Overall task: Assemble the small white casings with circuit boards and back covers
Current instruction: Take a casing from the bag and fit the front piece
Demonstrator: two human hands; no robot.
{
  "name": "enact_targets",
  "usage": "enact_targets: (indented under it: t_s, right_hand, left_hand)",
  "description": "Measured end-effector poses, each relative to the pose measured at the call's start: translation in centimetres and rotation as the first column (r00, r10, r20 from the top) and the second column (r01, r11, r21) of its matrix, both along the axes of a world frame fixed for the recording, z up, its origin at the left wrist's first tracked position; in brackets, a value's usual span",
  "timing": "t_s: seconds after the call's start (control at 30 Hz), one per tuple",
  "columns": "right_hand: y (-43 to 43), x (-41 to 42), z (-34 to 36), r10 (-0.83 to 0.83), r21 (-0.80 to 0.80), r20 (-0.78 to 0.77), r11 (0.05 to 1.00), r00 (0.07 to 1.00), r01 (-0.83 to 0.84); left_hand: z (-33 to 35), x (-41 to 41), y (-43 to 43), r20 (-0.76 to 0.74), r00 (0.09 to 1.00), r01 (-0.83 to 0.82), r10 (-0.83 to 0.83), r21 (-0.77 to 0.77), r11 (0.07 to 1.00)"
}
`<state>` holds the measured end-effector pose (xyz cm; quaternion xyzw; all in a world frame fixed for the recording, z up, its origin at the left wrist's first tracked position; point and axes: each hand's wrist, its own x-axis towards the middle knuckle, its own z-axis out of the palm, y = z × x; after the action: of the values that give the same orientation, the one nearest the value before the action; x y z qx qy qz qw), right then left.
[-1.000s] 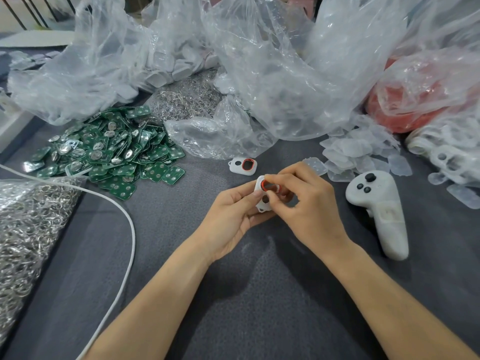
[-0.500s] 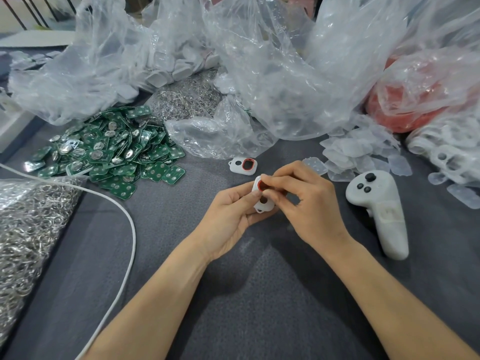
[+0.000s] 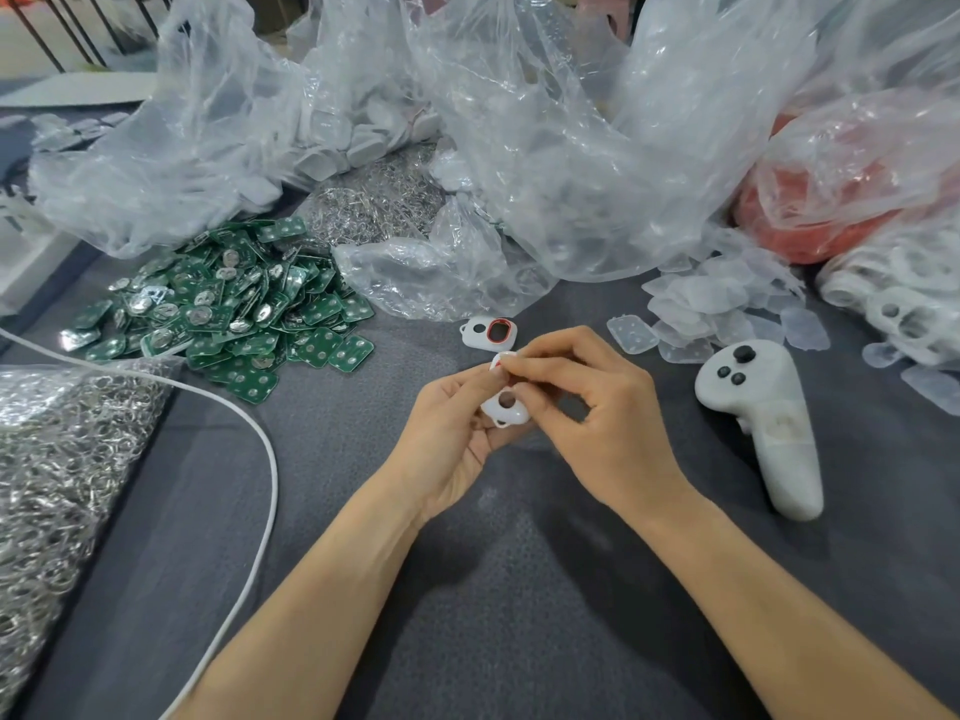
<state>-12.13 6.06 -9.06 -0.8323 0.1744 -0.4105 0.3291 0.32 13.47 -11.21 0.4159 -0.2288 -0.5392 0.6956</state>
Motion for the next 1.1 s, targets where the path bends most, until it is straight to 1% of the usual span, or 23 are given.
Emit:
enact_targets:
  t_s: [0.03, 0.07, 0.1, 0.17, 0.23, 0.3, 0.4, 0.53, 0.67, 0.8, 1.0, 1.1]
  right_hand:
    - [0.0, -0.1, 0.1, 0.042, 0.147, 0.036, 0.988, 0.998, -0.047]
    - [-0.1, -0.2, 0.2, 0.062, 0.287, 0.078, 0.954, 0.995, -0.082]
    - [-0.3, -0.2, 0.3, 0.053, 0.393, 0.109, 0.915, 0.993, -0.091]
    - [-0.7, -0.2, 0.3, 0.011, 0.519, 0.12, 0.852, 0.993, -0.072]
    - [-1.0, -0.3, 0.2, 0.009, 0.609, 0.133, 0.788, 0.991, -0.089]
    - [-1.2, -0.4, 0.1, 0.026, 0.652, 0.131, 0.751, 0.991, -0.106]
    - [-1.6, -0.4, -0.3, 0.028, 0.7, 0.078, 0.71, 0.997, -0.075]
    - [-2.1, -0.5, -0.4, 0.053, 0.804, 0.075, 0.588, 0.996, -0.092]
    - [-2.2, -0.4, -0.5, 0.069, 0.834, 0.031, 0.548, 0.997, -0.064]
    - [-2.1, -0.4, -0.5, 0.137, 0.884, 0.08, 0.448, 0.987, -0.133]
    - [-1.9, -0.5, 0.0, 0.206, 0.89, 0.079, 0.426, 0.975, -0.162]
    - [-1.8, -0.4, 0.0, 0.209, 0.882, 0.065, 0.446, 0.976, -0.154]
  left_hand:
    - [0.0, 0.0, -0.1, -0.03, 0.999, -0.022, 0.022, 0.009, 1.0]
    - [0.0, 0.0, -0.3, -0.051, 0.998, -0.036, 0.037, 0.015, 0.999]
    - [0.0, 0.0, -0.3, -0.058, 0.997, -0.042, 0.044, 0.019, 0.999]
    - [0.0, 0.0, -0.4, -0.045, 0.998, -0.033, 0.034, 0.021, 0.999]
    - [0.0, 0.0, -0.3, -0.035, 0.999, -0.012, 0.012, 0.014, 1.0]
    - [0.0, 0.0, -0.2, -0.048, 0.999, -0.001, 0.001, 0.003, 1.0]
    - [-0.2, 0.0, -0.2, -0.055, 0.998, 0.03, -0.03, 0.003, 1.0]
    - [0.0, 0.0, 0.0, -0.04, 0.994, 0.101, -0.1, 0.038, 0.994]
    - [0.2, 0.0, 0.1, -0.021, 0.989, 0.148, -0.147, 0.069, 0.987]
    - [0.4, 0.0, 0.2, 0.008, 0.984, 0.175, -0.176, 0.107, 0.979]
    - [0.5, 0.1, 0.2, 0.0, 0.979, 0.201, -0.202, 0.121, 0.972]
    - [0.5, 0.0, 0.2, 0.008, 0.978, 0.206, -0.209, 0.123, 0.971]
